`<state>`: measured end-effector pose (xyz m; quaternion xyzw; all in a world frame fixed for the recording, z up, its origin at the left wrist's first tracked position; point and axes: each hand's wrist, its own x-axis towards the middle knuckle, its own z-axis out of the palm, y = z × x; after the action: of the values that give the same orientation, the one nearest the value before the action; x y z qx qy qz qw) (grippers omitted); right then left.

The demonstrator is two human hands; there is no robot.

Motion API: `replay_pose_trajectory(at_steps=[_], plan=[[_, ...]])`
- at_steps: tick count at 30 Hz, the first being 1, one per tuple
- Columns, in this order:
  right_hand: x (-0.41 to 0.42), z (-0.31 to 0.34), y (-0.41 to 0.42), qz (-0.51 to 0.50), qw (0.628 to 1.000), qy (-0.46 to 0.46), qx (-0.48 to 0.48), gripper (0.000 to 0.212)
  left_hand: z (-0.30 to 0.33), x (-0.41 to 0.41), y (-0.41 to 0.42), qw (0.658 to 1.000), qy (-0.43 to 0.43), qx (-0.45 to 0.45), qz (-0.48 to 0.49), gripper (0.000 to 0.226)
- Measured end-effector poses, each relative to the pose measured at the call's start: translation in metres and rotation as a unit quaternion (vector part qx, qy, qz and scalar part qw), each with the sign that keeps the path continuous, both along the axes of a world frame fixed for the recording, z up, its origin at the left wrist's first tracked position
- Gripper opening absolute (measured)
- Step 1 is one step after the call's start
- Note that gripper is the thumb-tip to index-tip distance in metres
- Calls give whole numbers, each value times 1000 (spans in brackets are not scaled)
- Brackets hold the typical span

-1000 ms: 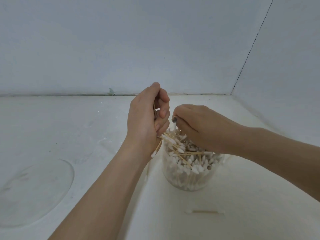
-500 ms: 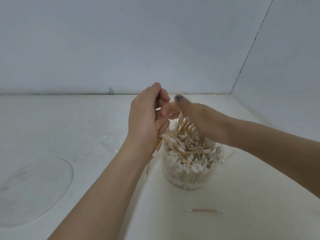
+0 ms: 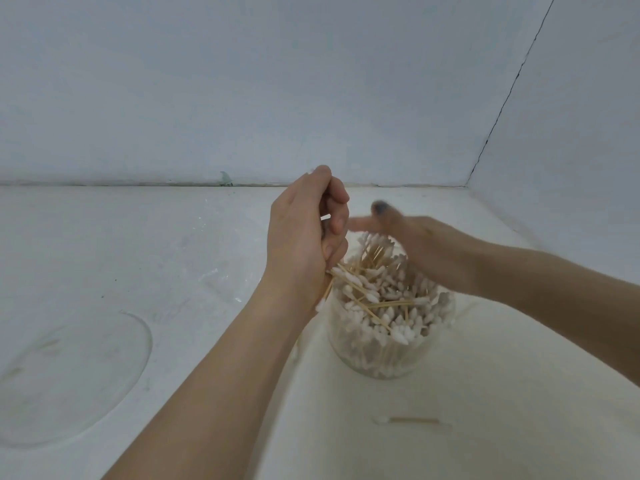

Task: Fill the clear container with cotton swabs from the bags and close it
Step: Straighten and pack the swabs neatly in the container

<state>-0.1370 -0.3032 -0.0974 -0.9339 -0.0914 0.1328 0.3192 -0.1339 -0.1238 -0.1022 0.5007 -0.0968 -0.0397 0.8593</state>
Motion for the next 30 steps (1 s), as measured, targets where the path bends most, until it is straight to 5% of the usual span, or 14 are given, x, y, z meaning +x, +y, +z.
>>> replay_pose_trajectory(at_steps=[6, 12, 24, 30], plan=[[-18, 6, 20, 39, 995, -27, -83, 57, 0, -1, -1, 1000, 12, -9, -1, 37], [-28, 9, 5, -61, 984, -130, 107, 40, -3, 1, 0, 1000, 19, 1, 3, 38], [-43, 1, 9, 50, 984, -161, -54, 50, -4, -1, -1, 1000, 17, -16, 0, 38], [-45, -5, 3, 12, 986, -154, 69, 39, -3, -1, -2, 1000, 15, -18, 3, 38]])
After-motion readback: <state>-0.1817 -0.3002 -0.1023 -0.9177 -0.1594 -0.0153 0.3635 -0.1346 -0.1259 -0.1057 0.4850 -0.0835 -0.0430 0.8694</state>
